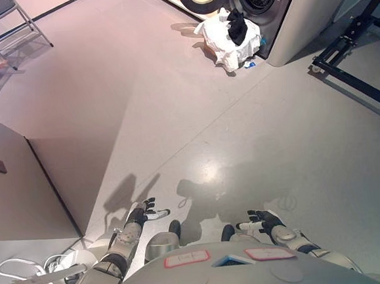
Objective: Put the clothes in the basket into the washing machine.
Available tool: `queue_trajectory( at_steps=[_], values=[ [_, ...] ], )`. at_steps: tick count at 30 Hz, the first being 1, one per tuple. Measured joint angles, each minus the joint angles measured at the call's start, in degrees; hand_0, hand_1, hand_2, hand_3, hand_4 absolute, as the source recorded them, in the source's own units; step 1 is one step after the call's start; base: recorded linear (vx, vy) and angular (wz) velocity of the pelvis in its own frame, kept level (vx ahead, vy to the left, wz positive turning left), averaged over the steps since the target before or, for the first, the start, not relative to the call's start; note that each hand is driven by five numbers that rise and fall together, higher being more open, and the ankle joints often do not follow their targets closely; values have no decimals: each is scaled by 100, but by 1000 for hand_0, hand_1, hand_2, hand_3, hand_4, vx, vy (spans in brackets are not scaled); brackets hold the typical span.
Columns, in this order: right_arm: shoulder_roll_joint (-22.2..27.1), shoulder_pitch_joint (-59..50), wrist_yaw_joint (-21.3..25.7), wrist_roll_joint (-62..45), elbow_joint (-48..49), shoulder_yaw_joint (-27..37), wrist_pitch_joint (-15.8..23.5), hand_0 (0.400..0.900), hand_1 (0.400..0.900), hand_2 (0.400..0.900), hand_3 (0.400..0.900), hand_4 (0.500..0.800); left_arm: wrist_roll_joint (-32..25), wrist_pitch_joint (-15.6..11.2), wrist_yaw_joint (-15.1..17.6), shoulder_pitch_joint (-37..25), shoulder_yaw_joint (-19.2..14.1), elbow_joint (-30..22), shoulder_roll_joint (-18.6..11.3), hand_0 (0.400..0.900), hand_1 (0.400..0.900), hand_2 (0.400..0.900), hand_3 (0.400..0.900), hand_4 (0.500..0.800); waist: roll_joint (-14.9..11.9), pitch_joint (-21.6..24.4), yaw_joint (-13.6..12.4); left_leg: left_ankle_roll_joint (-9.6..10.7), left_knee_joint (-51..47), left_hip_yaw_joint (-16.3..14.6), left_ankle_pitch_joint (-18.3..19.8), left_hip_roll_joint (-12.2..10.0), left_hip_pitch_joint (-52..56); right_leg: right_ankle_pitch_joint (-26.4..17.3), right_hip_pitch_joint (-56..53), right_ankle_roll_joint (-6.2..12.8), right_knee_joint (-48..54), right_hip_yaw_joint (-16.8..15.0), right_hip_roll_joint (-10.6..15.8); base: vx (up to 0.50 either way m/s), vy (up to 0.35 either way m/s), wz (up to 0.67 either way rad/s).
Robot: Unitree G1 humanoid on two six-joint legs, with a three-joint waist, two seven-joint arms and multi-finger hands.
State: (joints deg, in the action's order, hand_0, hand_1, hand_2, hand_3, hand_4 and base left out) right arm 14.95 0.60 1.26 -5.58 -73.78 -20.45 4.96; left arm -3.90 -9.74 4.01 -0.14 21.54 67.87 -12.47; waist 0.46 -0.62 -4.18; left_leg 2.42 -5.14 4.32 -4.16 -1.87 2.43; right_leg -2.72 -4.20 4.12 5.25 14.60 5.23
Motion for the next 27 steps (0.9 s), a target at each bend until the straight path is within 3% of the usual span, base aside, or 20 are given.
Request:
queue_trajectory(
  at_steps=[12,27],
  values=[
    [0,21,-35,5,-33,0,-5,900,900,900,900,800,-1,84,-198,14,-6,173,13,900,900,900,900,800,-4,-1,6,-5,-3,-25,5,0,0,1,15,0,-8,-30,1,10,5,-2],
    [-3,41,-62,30,-32,-3,-23,900,900,900,900,800,2,86,-216,18,-122,262,11,900,900,900,900,800,-65,74,3,-15,-5,-179,34,10,23,-3,91,-1,-12,-191,9,13,31,-8]
  ],
)
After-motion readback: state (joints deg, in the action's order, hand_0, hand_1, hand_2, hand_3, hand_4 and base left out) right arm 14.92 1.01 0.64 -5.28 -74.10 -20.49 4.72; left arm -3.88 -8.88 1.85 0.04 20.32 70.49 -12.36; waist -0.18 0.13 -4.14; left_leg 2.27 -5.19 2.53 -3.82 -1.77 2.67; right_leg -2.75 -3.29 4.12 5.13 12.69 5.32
